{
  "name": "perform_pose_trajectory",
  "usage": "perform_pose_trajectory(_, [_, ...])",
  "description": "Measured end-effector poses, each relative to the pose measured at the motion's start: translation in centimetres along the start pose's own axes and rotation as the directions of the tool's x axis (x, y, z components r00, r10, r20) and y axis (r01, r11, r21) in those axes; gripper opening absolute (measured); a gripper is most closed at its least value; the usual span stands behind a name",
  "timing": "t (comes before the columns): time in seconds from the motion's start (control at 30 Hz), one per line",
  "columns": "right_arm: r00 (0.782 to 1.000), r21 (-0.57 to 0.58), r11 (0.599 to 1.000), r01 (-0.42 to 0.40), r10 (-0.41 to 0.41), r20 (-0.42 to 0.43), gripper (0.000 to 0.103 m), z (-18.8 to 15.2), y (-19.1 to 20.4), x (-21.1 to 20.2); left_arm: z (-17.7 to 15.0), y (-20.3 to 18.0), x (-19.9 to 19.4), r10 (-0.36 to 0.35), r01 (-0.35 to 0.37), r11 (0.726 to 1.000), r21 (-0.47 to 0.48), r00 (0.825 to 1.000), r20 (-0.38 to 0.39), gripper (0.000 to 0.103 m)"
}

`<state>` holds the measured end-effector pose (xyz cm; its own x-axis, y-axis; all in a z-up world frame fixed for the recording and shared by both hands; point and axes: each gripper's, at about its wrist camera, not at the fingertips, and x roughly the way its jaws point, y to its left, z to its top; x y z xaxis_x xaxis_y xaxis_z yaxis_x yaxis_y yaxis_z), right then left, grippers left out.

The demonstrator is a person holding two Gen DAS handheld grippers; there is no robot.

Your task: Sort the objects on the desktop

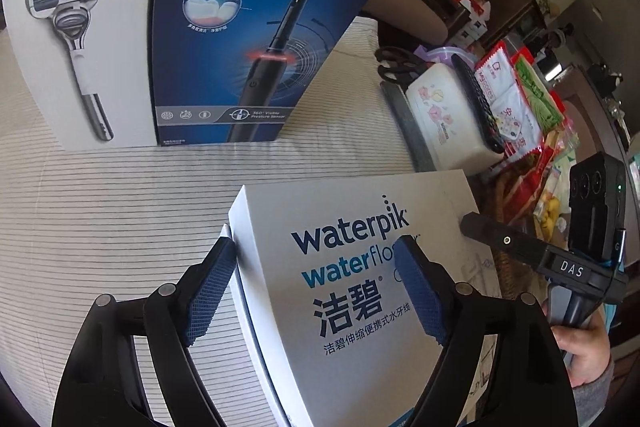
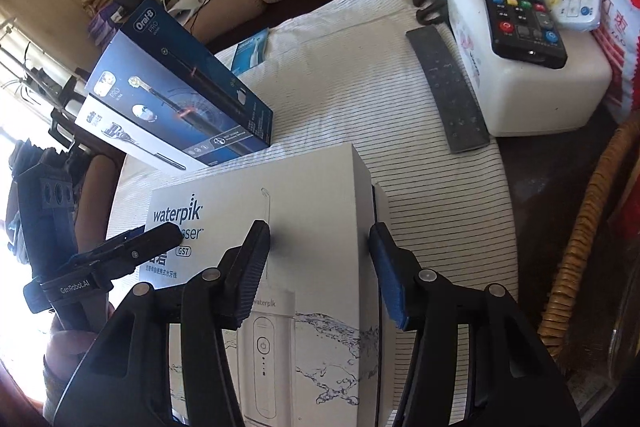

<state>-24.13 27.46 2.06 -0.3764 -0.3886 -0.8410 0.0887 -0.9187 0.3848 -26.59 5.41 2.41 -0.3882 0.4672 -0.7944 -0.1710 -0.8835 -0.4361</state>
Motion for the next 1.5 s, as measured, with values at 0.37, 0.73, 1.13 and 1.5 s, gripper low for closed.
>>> perform_pose_trajectory(0.37, [0.992,-0.163,0.985,0.06,-0.04,0.122,0.084,-6.5,4.7,-7.1,-7.0,-2.5,-10.8,0.073,-0.096,0.981,0.167,0.988,0.136,0.084])
perform_pose_trajectory(0.73, [0.968,-0.256,0.946,0.197,-0.147,0.204,0.103,-19.8,9.9,-9.3,-20.5,-1.0,-15.5,0.209,-0.24,0.962,0.129,0.954,0.216,0.094])
perform_pose_trajectory(1.13, [0.95,-0.207,0.942,0.264,-0.216,0.228,0.103,-25.0,11.0,-5.9,-25.7,1.4,-12.7,0.291,-0.303,0.952,0.029,0.934,0.208,0.094])
perform_pose_trajectory(1.5, [0.933,-0.18,0.927,0.329,-0.29,0.213,0.103,-25.2,10.5,-4.3,-25.6,0.8,-11.5,0.325,-0.347,0.935,0.077,0.922,0.211,0.103])
